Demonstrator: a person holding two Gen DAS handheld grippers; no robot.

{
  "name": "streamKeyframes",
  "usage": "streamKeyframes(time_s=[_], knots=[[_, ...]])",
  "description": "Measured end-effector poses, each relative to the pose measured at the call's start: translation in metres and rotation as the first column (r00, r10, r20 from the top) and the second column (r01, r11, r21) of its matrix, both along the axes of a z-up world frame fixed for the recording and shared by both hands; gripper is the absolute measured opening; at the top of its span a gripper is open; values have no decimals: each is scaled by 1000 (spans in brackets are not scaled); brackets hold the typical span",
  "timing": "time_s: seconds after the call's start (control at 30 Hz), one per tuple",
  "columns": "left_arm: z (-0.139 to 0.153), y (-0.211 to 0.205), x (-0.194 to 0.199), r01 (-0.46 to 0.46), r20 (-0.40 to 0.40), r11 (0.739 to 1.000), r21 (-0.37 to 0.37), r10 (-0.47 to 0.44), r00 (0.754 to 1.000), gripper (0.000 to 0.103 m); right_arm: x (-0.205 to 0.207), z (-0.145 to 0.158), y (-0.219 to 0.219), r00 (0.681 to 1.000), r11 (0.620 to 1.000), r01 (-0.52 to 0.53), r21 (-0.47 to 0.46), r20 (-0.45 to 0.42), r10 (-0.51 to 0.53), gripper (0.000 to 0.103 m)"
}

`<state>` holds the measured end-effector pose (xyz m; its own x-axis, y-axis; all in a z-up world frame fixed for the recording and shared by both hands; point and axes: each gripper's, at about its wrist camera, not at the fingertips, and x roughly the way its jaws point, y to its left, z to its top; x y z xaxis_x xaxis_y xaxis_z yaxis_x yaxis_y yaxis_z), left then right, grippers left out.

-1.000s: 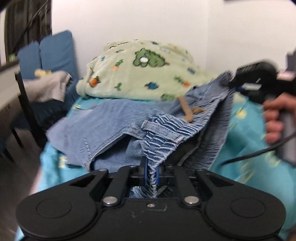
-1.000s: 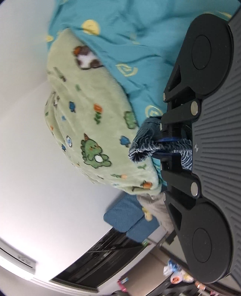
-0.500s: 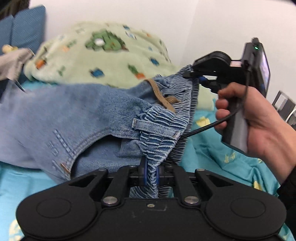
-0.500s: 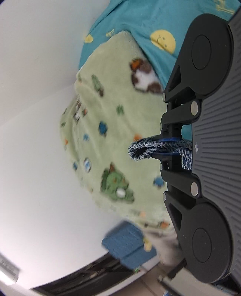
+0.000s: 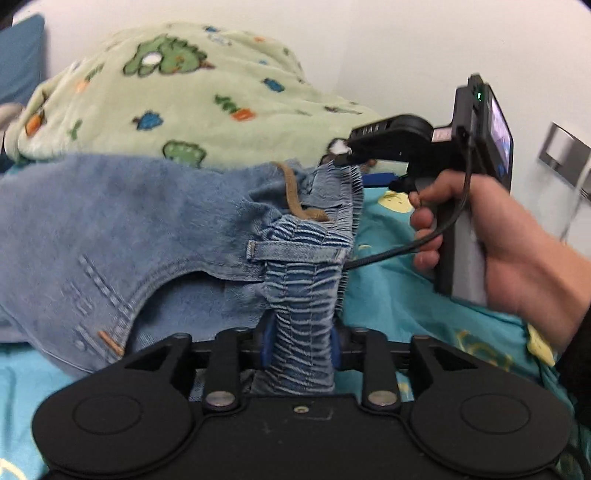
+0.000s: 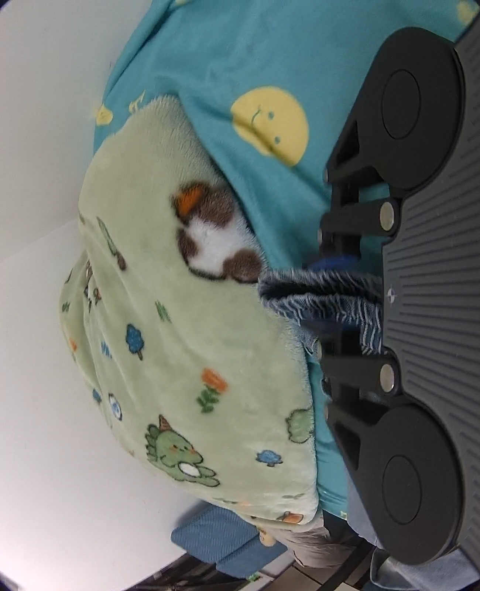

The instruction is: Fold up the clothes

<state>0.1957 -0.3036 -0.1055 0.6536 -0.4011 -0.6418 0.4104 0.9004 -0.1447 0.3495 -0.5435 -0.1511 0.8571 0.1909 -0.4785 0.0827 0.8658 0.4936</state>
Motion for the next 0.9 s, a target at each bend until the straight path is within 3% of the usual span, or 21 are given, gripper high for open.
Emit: streamKeyframes(time_s=[0.07, 0.2, 0.33, 0.43, 0.57, 0.67, 0.8, 0.9], knots=[[13, 7, -14, 25, 20, 1000, -9, -25, 999, 45, -14, 14, 4, 1000, 1000, -4, -12, 2, 4, 50], [40, 22, -42, 75, 60, 997, -26, -74, 995, 53, -41, 42, 11, 1000, 999, -13, -37, 5, 13, 50], [65, 49, -69, 99, 95, 994, -38, -95, 991, 53, -80, 68, 29, 1000, 998, -21, -65, 10, 22, 51], [80, 76, -84, 93, 116, 995, -44, -88, 989, 53, -112, 74, 45, 1000, 999, -14, -34, 13, 14, 51], [91, 114, -97, 57, 121, 997, -47, -51, 991, 53, -151, 66, 71, 1000, 999, -4, 47, 1, 4, 51], [94, 140, -101, 86, 99, 994, -65, -79, 992, 53, -169, 52, 91, 1000, 996, 8, 88, -18, -7, 55], [87, 152, -94, 109, 85, 990, -92, -101, 991, 53, -170, 36, 107, 998, 996, 25, 89, -63, -19, 58], [81, 162, -89, 125, 75, 986, -112, -117, 990, 53, -173, 18, 116, 996, 995, 36, 94, -86, -28, 66]])
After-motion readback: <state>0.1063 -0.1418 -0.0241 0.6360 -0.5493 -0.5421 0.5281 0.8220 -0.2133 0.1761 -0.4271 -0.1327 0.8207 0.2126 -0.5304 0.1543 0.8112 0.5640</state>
